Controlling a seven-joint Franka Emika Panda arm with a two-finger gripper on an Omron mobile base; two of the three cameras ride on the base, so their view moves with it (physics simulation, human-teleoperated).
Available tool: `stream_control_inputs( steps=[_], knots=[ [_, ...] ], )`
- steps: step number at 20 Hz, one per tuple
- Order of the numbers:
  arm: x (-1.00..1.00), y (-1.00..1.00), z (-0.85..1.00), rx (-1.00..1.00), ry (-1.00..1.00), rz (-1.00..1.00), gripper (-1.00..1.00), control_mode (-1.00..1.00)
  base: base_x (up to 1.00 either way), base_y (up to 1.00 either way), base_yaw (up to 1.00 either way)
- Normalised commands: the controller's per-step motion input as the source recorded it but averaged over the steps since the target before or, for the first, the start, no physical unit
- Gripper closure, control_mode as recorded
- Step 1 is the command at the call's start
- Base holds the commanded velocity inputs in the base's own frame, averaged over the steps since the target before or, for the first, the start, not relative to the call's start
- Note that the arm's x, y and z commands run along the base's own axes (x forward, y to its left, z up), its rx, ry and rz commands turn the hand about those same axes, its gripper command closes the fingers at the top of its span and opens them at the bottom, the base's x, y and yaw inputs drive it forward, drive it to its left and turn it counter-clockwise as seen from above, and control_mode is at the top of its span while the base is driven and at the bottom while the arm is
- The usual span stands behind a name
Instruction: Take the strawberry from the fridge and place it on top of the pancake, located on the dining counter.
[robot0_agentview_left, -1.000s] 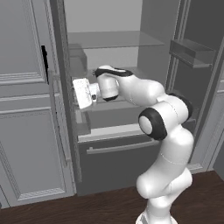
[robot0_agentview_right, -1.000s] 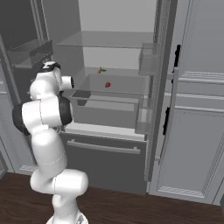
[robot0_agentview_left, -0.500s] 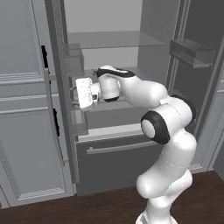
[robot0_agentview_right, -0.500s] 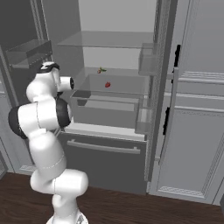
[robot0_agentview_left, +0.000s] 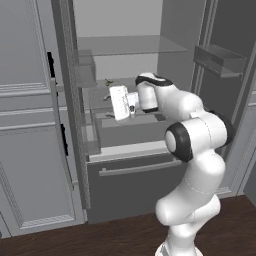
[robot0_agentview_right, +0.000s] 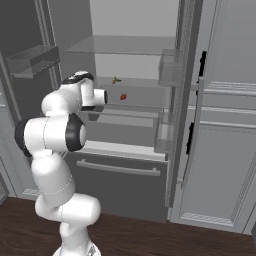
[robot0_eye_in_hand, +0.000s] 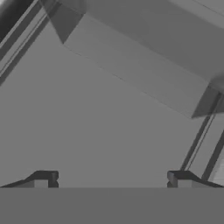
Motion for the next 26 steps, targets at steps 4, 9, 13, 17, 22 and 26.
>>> stream_control_inputs(
  steps=[4,9,13,17,22,26],
  knots=[
    [0.06,-1.00,-0.37,-0.21,-0.22,0.22,-1.00,-1.00,0.00,0.00,0.00],
    [-0.05,-1.00,-0.60,-0.48,-0.33,0.32,-1.00,-1.00,0.00,0.00,0.00],
    [-0.35,-0.96,-0.60,-0.71,-0.30,0.35,-1.00,-1.00,0.00,0.00,0.00],
    [-0.66,-0.68,-0.45,-0.84,-0.36,0.34,-1.00,-1.00,0.00,0.00,0.00],
    [-0.74,-0.45,-0.20,-0.75,-0.54,0.30,-1.00,-1.00,0.00,0.00,0.00],
    [-0.61,-0.02,0.12,-0.29,-0.35,0.15,-1.00,-1.00,0.00,0.00,0.00]
  ],
)
